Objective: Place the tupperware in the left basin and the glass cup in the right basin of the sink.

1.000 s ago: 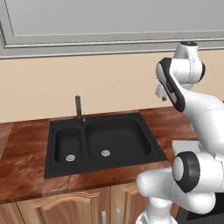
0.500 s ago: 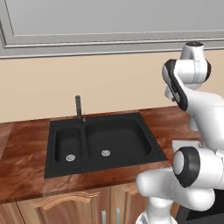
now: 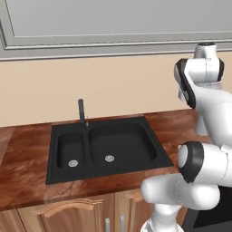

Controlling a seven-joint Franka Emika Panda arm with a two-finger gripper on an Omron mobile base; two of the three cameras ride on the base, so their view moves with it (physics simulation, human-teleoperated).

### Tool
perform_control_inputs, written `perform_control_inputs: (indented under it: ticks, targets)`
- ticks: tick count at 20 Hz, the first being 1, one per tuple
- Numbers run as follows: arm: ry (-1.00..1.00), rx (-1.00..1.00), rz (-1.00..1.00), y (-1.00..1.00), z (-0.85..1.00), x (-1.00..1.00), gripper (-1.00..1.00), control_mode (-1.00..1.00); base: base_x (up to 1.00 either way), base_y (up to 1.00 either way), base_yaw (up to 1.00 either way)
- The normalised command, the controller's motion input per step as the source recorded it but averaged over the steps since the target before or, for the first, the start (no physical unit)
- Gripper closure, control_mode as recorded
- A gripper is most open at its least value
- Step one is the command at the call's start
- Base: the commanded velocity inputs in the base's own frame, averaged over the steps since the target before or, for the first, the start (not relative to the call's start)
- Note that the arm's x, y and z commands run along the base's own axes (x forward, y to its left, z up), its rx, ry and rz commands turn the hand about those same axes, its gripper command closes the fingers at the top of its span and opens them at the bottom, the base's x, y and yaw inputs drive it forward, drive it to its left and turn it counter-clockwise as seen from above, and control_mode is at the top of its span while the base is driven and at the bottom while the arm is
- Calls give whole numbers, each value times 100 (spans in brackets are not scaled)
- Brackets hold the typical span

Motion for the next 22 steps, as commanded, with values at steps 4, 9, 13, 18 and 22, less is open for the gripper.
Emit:
perform_control_inputs:
  ticks: [4, 9, 13, 18, 22]
  targets:
    - [0, 0, -28, -36, -4, 0, -100, -100, 0, 0, 0]
    - [0, 0, -15, -32, -4, -1, -100, -100, 0, 0, 0]
    - [-2, 0, -5, -29, -6, 0, -100, -100, 0, 0, 0]
    - [0, 0, 0, -29, -11, 0, -100, -100, 0, 0, 0]
    - [-4, 0, 3, -21, -12, 0, -100, -100, 0, 0, 0]
